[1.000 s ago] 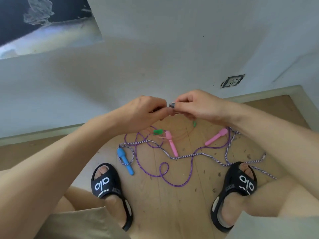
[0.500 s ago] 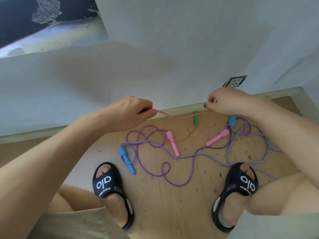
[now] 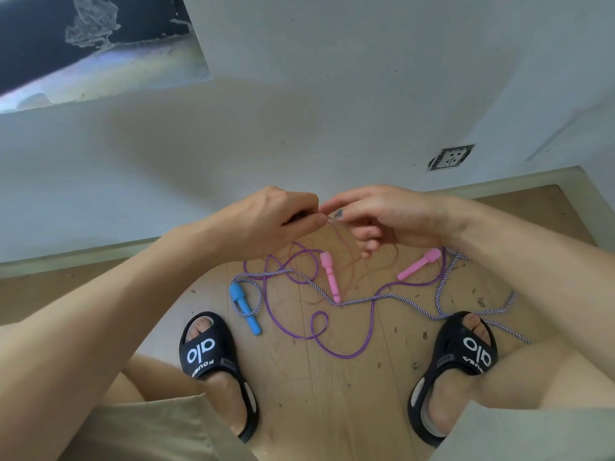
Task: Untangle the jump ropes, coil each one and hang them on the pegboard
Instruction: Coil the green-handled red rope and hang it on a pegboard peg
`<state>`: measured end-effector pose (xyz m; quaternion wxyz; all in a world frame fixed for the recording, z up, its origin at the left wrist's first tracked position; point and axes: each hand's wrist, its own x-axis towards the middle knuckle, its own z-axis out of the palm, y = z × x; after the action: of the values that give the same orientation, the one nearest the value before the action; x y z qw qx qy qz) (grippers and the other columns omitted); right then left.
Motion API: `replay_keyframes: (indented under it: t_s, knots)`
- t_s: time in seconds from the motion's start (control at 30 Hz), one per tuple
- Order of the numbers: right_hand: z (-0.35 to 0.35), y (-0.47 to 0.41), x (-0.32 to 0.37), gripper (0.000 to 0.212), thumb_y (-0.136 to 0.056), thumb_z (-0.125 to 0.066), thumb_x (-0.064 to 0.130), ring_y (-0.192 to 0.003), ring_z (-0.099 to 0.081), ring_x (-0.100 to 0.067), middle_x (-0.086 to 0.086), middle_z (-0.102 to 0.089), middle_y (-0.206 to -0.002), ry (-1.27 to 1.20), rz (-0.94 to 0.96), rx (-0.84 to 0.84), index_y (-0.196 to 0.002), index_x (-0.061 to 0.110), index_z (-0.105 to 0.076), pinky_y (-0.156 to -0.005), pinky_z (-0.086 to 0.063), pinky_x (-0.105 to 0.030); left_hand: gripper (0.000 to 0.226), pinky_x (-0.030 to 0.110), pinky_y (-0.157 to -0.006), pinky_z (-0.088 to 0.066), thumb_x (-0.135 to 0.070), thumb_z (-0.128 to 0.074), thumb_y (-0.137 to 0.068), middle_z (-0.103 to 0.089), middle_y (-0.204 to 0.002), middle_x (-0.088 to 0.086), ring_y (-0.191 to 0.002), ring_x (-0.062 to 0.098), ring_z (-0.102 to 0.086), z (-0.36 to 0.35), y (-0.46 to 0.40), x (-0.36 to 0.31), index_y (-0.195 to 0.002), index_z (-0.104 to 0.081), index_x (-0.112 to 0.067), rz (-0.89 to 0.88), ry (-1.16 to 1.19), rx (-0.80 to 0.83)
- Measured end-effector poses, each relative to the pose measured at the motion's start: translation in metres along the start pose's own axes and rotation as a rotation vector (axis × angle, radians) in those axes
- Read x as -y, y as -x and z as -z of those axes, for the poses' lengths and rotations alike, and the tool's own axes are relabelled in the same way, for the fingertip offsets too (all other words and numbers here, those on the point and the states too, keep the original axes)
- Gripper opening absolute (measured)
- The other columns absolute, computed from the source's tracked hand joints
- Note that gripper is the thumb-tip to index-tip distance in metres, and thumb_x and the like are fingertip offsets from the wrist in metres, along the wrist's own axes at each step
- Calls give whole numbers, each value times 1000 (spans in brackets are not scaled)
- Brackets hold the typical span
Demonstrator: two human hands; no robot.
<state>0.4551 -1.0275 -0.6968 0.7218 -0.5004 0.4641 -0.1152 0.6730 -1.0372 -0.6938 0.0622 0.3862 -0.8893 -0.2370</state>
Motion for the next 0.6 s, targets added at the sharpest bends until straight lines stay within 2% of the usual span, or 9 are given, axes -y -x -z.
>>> replay_keyframes:
  t_s: [0.1, 0.23, 0.33, 0.43, 0.47, 0.53, 0.6]
  knots:
    - [-6, 1, -2, 24, -101, -36, 11, -52, -47, -20, -1, -40, -54, 25, -7, 97, -106, 3, -58, -64, -51, -33, 31, 23, -49, -30, -40, -48, -101, -41, -52, -5, -54, 15, -39, 1, 0, -1, -78, -51, -19, -24, -4, -13]
    - [2, -2, -4, 21, -101, -44, 15, -71, -59, -21, -9, -57, -72, 203, 23, -30, -91, 7, -61, -72, -54, -34, 33, 27, -51, -31, -43, -45, -100, -42, -55, -3, -57, 18, -40, 2, 1, 2, -76, -45, -20, -1, -54, 30]
    - [20, -2, -9, 20, -100, -50, 24, -78, -61, -15, -7, -68, -86, 703, 29, -169, -90, 15, -65, -78, -52, -36, 34, 29, -50, -31, -41, -46, -102, -42, -56, -1, -56, 18, -39, 2, 5, 7, -76, -43, -19, 42, -108, 92]
    - [44, 3, -13, 19, -99, -49, 27, -87, -56, -24, -6, -66, -92, 1096, -72, -286, -85, 22, -62, -75, -44, -34, 35, 32, -51, -34, -42, -45, -102, -43, -57, -1, -55, 18, -39, 1, 8, 10, -75, -41, -20, 78, -128, 103]
    - [51, 5, -14, 20, -99, -47, 27, -95, -54, -28, -9, -64, -101, 1187, -159, -325, -90, 21, -63, -80, -44, -33, 35, 32, -51, -34, -42, -45, -101, -43, -57, -1, -55, 18, -39, 2, 9, 11, -74, -41, -21, 85, -131, 100]
    - [58, 10, -17, 29, -99, -39, 24, -117, -45, -35, -17, -54, -122, 1348, -380, -363, -113, 15, -63, -96, -40, -37, 35, 32, -50, -34, -42, -46, -101, -42, -56, -1, -55, 18, -38, 2, 9, 10, -74, -41, -21, 87, -131, 87]
    - [58, 11, -22, 34, -96, -38, 22, -127, -38, -37, -18, -48, -130, 1413, -517, -384, -122, 10, -57, -95, -38, -40, 34, 31, -50, -32, -41, -46, -101, -42, -55, -1, -55, 18, -38, 3, 9, 8, -74, -42, -21, 81, -112, 62]
